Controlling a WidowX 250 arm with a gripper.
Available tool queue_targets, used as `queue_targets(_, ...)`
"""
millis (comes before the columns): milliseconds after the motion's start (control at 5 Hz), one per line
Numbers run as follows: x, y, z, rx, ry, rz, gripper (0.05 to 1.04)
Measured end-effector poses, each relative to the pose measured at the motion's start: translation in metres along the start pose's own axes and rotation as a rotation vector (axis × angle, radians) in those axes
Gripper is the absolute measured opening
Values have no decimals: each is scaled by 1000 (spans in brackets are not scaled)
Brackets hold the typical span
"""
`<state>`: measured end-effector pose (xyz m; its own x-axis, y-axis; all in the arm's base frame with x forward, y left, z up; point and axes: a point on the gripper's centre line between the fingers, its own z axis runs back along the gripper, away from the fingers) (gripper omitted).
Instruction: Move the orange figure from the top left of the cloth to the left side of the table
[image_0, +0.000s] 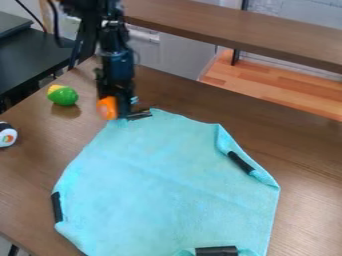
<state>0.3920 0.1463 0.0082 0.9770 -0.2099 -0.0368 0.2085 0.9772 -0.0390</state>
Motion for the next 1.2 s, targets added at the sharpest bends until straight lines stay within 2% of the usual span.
queue_targets(200,-20,31,-8,-3,29,36,700)
queue_targets(600,-62,62,-15,-44,19,42,700)
queue_targets(1000,-74,67,-15,-56,9,8,700)
queue_targets(1200,-79,70,-14,-69,15,11,765)
